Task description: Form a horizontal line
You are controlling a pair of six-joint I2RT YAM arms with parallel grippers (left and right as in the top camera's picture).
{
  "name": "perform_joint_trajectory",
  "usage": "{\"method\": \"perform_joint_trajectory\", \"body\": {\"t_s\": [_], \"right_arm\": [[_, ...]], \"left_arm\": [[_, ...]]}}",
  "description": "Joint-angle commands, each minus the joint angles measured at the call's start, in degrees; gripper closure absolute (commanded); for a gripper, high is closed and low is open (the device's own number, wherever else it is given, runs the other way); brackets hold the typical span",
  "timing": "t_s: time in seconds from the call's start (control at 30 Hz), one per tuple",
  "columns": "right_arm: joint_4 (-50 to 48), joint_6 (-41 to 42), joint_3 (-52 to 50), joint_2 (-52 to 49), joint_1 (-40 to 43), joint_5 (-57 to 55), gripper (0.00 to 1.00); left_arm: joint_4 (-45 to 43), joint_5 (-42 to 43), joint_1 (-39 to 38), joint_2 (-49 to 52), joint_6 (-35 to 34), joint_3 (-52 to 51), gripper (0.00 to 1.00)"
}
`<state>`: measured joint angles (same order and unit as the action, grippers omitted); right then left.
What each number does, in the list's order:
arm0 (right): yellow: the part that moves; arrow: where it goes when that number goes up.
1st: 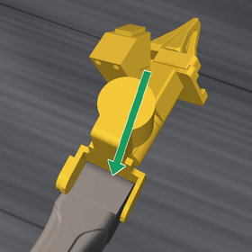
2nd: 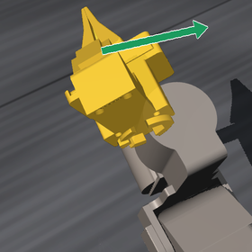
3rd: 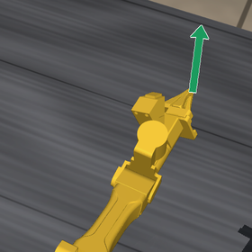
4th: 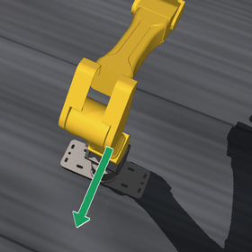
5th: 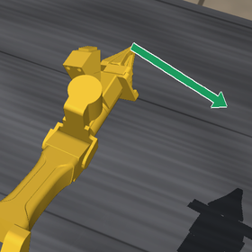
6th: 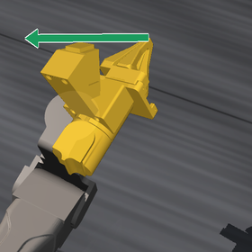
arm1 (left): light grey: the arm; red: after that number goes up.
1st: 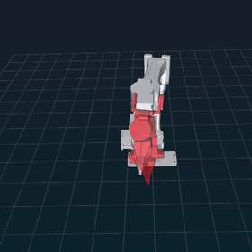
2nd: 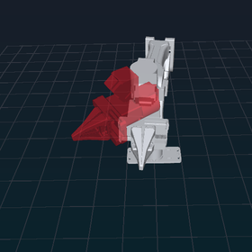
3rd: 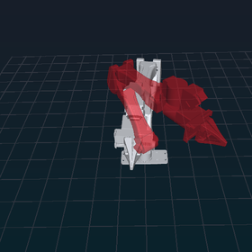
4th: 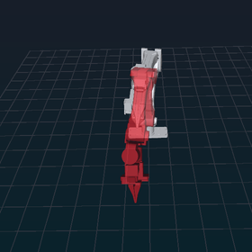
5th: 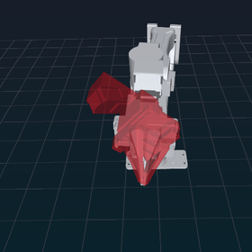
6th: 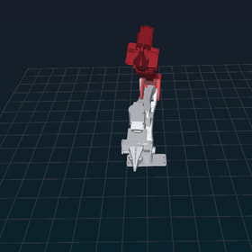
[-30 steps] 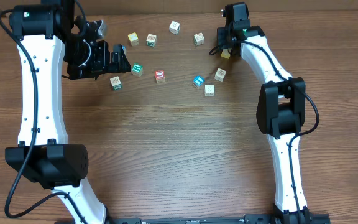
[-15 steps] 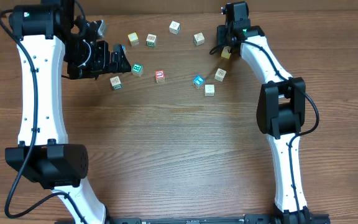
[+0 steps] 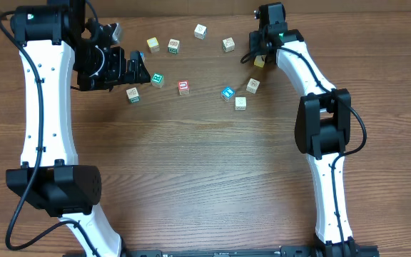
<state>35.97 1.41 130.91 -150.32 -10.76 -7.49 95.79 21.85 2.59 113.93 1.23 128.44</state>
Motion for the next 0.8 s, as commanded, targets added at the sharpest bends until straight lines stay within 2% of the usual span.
{"method": "perform_joint_trajectory", "body": {"t_s": [0.0, 0.23, 0.43, 0.77], "right_arm": [[-0.2, 0.2, 0.0, 1.3, 0.4, -0.2, 0.77], [-0.1, 0.2, 0.0, 6.1, 0.5, -0.2, 0.77], [2.0, 0.3, 0.0, 14.0, 0.5, -0.2, 0.80], [20.1, 3.3, 0.0, 32.5, 0.5, 6.7, 0.82]], "left_arm": [[-0.1, 0.0, -0.4, 0.5, -0.1, 1.3, 0.00], [-0.1, 0.0, -0.4, 0.5, -0.1, 1.3, 0.00], [-0.1, 0.0, -0.4, 0.5, -0.1, 1.3, 0.00], [-0.1, 0.0, -0.4, 0.5, -0.1, 1.3, 0.00]]}}
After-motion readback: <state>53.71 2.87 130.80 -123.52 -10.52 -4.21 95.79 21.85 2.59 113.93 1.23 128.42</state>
